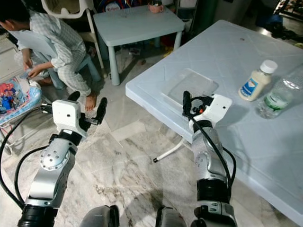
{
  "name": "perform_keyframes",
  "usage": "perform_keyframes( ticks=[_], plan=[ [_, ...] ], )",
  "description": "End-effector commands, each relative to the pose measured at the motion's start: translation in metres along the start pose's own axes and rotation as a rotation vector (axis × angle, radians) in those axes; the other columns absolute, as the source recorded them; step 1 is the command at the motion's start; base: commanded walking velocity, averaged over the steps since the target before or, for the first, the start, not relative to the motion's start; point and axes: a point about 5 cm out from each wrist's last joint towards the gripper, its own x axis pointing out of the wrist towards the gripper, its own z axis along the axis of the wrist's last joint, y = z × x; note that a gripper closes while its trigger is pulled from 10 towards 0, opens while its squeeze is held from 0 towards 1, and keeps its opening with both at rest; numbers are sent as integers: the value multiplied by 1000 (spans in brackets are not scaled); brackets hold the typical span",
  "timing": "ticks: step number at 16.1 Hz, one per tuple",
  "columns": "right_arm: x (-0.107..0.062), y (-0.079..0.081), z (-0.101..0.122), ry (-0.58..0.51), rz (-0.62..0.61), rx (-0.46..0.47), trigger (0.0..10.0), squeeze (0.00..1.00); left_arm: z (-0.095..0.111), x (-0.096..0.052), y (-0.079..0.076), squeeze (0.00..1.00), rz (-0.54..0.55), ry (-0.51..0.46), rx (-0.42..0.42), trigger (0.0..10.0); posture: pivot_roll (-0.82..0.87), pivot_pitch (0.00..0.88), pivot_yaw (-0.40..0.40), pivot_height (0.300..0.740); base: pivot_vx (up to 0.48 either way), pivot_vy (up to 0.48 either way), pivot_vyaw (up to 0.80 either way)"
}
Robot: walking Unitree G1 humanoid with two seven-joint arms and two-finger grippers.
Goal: Restocking fridge
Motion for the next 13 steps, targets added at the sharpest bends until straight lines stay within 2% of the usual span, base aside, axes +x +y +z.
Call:
perform_keyframes(
  ticks=[1,3,4,5,6,7,8,10,11,13],
  plan=[
    [1,2,0,6,-2,29,10000,0,3,0,-1,0,-9,-7,10,10000,90,125,6,740,0,0,0],
    [1,4,-3,26,-5,67,10000,0,2,1,-2,0,-11,-4,7,10000,90,125,4,740,0,0,0],
    [2,5,-3,31,-1,86,9373,0,2,1,-3,0,-13,-3,1,10000,90,124,3,740,0,0,0],
    [4,8,-3,34,1,110,6824,0,3,1,-3,0,-15,-5,1,10000,90,122,2,740,0,0,0],
    [5,10,-2,35,7,126,5882,0,3,1,-4,0,-17,-6,1,10000,91,122,1,740,0,0,0],
    [5,11,-1,36,8,133,3686,0,3,1,-4,0,-16,-6,1,10000,90,121,0,740,0,0,0],
    [5,12,-2,45,-2,157,2824,0,3,2,-4,0,-15,-7,1,10000,90,120,-1,740,0,0,0],
    [5,13,-3,59,-16,179,3725,0,3,2,-4,0,-14,-10,0,10000,88,117,-1,740,0,0,0],
    [5,14,-4,63,-37,222,3176,0,3,3,-4,0,-13,-11,-2,10000,88,117,-1,740,0,0,0],
    [6,15,-2,62,-53,244,2706,0,3,4,-4,0,-13,-12,-4,10000,85,116,-2,740,0,0,0]
  ],
)
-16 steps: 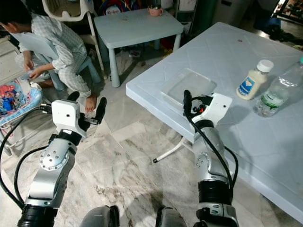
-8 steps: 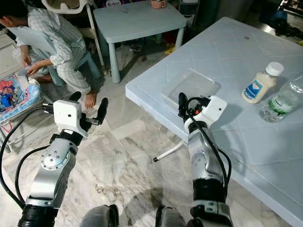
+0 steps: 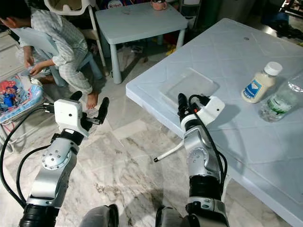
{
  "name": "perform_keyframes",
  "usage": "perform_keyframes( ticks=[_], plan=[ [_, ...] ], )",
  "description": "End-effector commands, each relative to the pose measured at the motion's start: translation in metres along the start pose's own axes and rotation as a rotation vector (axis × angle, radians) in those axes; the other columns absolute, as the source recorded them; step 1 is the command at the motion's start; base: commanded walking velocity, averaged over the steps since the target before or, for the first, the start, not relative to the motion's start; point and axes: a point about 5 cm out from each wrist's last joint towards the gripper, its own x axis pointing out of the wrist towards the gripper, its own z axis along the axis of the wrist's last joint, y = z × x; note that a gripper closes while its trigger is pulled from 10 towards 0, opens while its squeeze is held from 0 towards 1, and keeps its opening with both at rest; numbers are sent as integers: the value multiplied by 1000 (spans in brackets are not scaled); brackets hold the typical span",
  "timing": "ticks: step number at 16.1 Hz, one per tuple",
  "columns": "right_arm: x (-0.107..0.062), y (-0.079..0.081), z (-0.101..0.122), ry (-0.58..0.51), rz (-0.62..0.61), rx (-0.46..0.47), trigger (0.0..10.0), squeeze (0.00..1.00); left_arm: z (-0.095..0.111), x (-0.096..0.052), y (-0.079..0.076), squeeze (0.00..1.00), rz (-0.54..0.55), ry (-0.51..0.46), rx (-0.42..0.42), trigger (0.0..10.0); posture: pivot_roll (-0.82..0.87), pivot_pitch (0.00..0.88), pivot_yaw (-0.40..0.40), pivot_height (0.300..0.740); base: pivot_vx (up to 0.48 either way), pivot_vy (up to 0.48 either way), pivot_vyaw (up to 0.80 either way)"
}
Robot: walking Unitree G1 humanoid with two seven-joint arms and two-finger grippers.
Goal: Restocking fridge
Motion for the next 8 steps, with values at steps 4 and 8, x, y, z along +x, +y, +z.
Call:
perform_keyframes(
  ticks=[4,8],
  plan=[
    [3,3,7,-13,-25,38,2039,0,2,2,-1,0,-1,-7,8,10000,85,116,-4,740,0,0,0],
    [7,-1,11,-15,-53,74,2235,0,1,2,-1,0,-1,-7,6,10000,85,116,-3,740,0,0,0]
  ],
)
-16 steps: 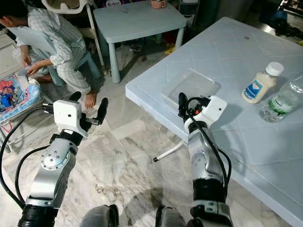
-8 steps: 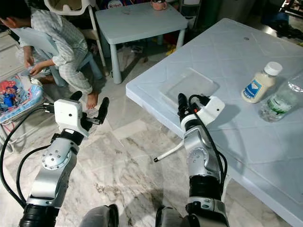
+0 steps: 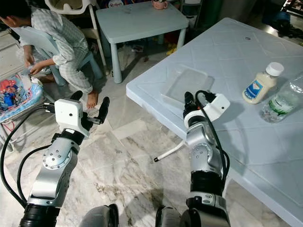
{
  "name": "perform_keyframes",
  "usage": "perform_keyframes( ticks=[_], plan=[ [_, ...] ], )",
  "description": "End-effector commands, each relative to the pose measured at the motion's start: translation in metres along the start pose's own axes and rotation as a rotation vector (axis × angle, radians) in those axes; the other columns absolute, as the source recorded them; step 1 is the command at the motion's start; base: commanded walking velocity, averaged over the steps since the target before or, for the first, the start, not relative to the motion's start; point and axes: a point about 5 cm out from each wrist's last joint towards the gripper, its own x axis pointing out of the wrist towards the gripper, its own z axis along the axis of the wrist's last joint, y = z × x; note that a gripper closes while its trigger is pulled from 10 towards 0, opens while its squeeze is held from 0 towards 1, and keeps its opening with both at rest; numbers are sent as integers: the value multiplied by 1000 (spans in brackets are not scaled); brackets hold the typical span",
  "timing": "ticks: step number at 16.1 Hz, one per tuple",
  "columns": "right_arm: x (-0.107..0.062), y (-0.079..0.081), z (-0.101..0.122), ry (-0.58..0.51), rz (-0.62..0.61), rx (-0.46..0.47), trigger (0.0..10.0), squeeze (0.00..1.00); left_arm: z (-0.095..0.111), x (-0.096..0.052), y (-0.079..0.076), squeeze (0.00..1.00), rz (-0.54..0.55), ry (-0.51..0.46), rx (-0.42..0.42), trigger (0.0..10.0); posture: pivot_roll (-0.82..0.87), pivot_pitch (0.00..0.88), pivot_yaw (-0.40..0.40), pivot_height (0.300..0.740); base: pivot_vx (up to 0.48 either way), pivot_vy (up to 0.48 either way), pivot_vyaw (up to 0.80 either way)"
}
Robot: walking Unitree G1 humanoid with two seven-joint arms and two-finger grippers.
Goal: Restocking fridge
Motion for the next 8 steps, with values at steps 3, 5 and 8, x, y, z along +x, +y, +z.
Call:
perform_keyframes(
  ticks=[3,5,8],
  plan=[
    [3,-5,3,5,-42,28,1922,0,1,2,-1,0,-3,-4,7,10000,86,116,-4,740,0,0,0],
    [3,-8,5,-2,-61,35,1725,0,1,3,-1,0,-3,-5,7,10000,87,115,-4,740,0,0,0],
    [3,-10,10,-16,-73,31,941,0,1,3,0,0,9,-3,13,10000,87,115,-3,740,0,0,0]
  ],
)
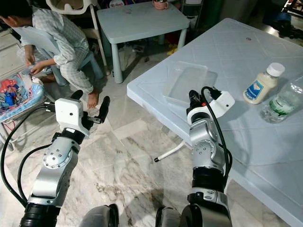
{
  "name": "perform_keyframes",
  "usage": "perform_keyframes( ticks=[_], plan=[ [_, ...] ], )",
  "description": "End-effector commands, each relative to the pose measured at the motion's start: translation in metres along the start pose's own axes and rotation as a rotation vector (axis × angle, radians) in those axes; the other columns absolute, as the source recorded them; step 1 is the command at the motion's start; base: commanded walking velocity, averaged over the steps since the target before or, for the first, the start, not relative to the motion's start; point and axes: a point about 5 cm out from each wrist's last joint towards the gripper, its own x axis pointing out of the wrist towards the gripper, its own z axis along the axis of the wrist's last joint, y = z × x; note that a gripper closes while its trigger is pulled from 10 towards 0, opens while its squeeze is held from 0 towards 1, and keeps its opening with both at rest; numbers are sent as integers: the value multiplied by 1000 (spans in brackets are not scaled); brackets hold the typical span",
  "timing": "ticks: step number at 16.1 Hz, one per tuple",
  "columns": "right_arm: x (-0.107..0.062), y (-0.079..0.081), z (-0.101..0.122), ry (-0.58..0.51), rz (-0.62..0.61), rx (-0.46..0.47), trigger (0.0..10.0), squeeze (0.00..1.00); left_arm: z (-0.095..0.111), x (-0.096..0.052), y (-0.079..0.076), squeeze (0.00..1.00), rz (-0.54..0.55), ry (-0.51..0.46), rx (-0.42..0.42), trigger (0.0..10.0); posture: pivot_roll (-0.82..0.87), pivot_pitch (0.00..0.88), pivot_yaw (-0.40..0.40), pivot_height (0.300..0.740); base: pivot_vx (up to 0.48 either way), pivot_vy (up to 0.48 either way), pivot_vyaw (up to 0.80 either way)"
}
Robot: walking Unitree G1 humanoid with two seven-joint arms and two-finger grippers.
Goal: Restocking fridge
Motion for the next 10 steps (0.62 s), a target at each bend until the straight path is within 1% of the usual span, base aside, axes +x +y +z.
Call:
perform_keyframes(
  ticks=[1,2,3,4,5,6,8,9,10],
  plan=[
    [-1,-9,3,0,-54,-6,980,0,-4,1,4,0,31,23,20,10000,87,114,-3,740,0,0,0],
    [-1,-9,5,-8,-55,-14,745,0,-9,0,9,0,73,62,29,10000,88,114,-3,740,0,0,0],
    [-2,-9,6,-11,-53,-20,627,0,-11,0,10,0,83,73,36,10000,89,116,-3,740,0,0,0],
    [-4,-8,8,-24,-35,-69,667,0,-16,-3,16,0,130,110,42,10000,88,117,-5,740,0,0,0],
    [-7,-7,8,-26,-8,-113,2824,0,-19,-5,20,0,141,121,41,10000,89,115,-4,740,0,0,0],
    [-10,-6,8,-29,12,-157,10000,0,-21,-7,22,0,149,126,44,10000,87,116,-1,740,0,0,0],
    [-17,-5,6,-33,51,-246,10000,0,-25,-13,25,0,168,145,37,10000,86,115,-7,740,0,0,0],
    [-19,-5,5,-33,66,-273,10000,0,-27,-15,25,0,171,154,34,10000,84,114,-7,740,0,0,0],
    [-24,-2,4,-39,106,-335,10000,0,-30,-18,21,0,165,169,27,10000,82,111,-9,740,0,0,0]
  ],
)
